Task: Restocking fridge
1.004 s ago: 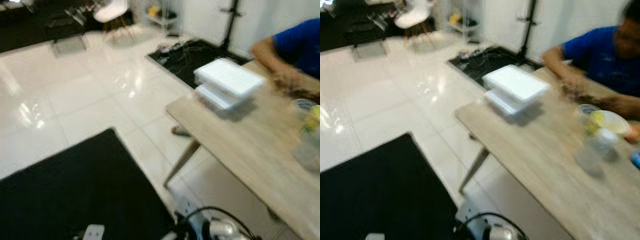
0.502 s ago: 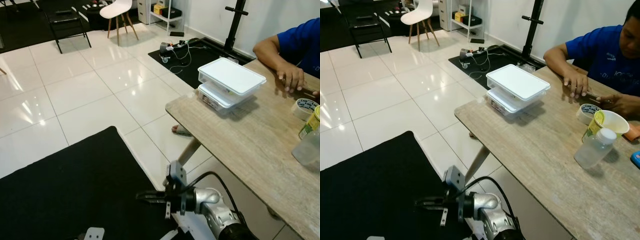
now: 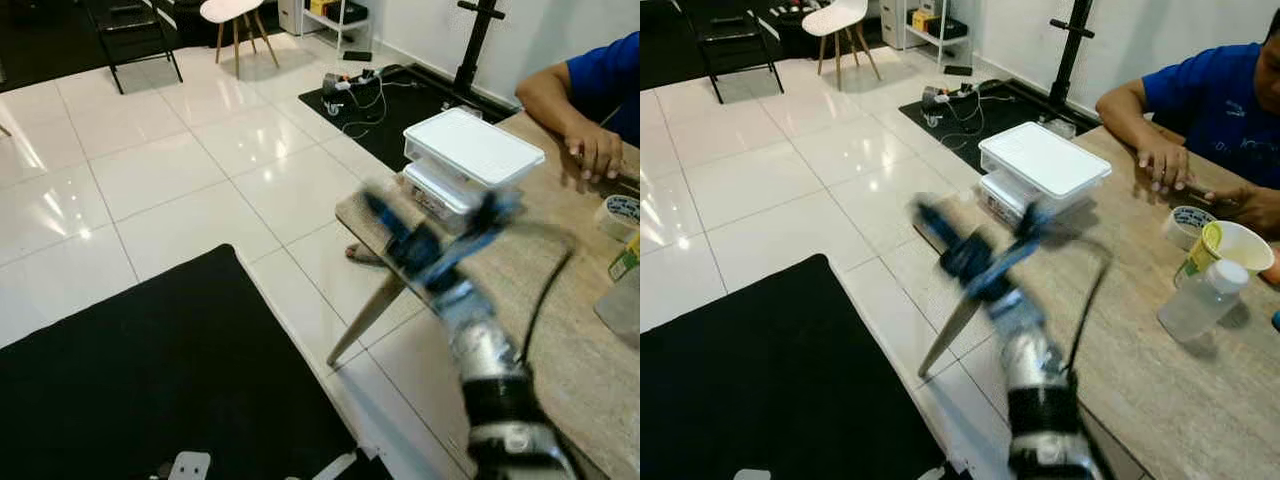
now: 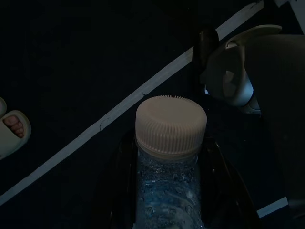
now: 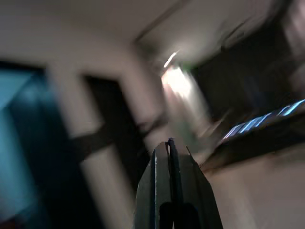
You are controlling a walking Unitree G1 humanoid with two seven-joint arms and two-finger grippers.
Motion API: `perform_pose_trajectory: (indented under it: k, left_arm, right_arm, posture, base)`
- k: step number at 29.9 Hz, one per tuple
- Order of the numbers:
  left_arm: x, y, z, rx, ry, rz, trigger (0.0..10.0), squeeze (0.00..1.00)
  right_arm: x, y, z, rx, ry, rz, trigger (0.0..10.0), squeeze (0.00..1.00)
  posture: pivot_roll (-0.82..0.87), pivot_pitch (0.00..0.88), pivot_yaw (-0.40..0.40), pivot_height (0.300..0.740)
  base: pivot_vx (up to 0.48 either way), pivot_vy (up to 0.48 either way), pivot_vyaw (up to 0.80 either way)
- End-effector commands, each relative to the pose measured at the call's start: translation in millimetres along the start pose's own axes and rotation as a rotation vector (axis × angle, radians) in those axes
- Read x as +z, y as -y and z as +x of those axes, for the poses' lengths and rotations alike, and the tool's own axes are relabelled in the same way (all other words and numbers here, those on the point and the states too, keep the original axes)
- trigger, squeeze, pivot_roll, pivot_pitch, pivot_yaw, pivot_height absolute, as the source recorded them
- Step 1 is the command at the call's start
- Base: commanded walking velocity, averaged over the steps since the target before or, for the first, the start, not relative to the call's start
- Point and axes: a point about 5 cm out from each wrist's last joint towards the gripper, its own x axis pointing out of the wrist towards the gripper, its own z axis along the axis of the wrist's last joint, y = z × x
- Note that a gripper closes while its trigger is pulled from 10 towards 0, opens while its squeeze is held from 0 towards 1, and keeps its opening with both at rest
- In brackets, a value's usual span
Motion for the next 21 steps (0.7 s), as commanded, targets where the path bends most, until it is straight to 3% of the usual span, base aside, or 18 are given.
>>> perform_pose_trajectory:
  k: [1,3,5,6,8,11,12,13,21]
  left_arm:
    - [-10,6.8,-0.4,-0.017,-0.032,-0.01,10.0,0.0]
    - [-10,7.1,-0.4,-0.018,-0.033,-0.009,10.0,0.0]
    - [-11,8.0,-0.4,-0.022,-0.035,-0.006,10.0,0.0]
    - [-11,8.0,-0.4,-0.022,-0.035,-0.006,10.0,0.0]
    - [-11,9.2,-0.1,-0.027,-0.034,-0.003,10.0,0.0]
    - [-10,10.0,0.1,-0.03,-0.032,-0.001,10.0,0.0]
    - [-10,10.0,0.1,-0.03,-0.032,-0.001,10.0,0.0]
    - [-10,10.4,0.1,-0.031,-0.032,0.0,10.0,0.0]
    - [-12,12.7,0.1,-0.038,-0.036,-0.001,10.0,0.0]
  right_arm:
    - [-4,4.3,-8.7,-0.062,0.011,0.012,10.0,0.0]
    - [6,12.7,-9.2,-0.12,0.023,-0.041,10.0,0.0]
    - [45,32.8,-13.0,-0.276,0.097,-0.18,10.0,0.0]
    - [45,32.8,-13.0,-0.276,0.097,-0.18,10.0,0.0]
    - [84,43.2,-16.4,-0.378,0.175,-0.289,10.0,0.0]
    - [122,52.1,-22.1,-0.482,0.215,-0.45,10.0,0.0]
    - [122,52.1,-22.1,-0.482,0.215,-0.45,10.0,0.0]
    - [143,58.1,-30.4,-0.555,0.229,-0.551,10.0,0.0]
    - [188,73.0,-61.2,-0.771,0.218,-0.767,10.0,0.0]
  posture:
    - [-0.02,0.13,-0.026,0.74]
    - [-0.02,0.127,-0.027,0.74]
    - [-0.02,0.127,-0.026,0.74]
    - [-0.02,0.127,-0.026,0.74]
    - [-0.02,0.125,-0.026,0.74]
    - [-0.02,0.126,-0.026,0.74]
    - [-0.02,0.126,-0.026,0.74]
    - [-0.02,0.126,-0.026,0.74]
    - [-0.03,0.134,-0.026,0.74]
  base:
    - [0.0,0.0,0.0]
    - [0.0,0.0,0.0]
    - [0.0,0.0,0.0]
    - [0.0,0.0,0.0]
    - [0.0,0.0,0.0]
    - [0.0,0.0,0.0]
    - [0.0,0.0,0.0]
    - [0.0,0.0,0.0]
    - [0.0,0.0,0.0]
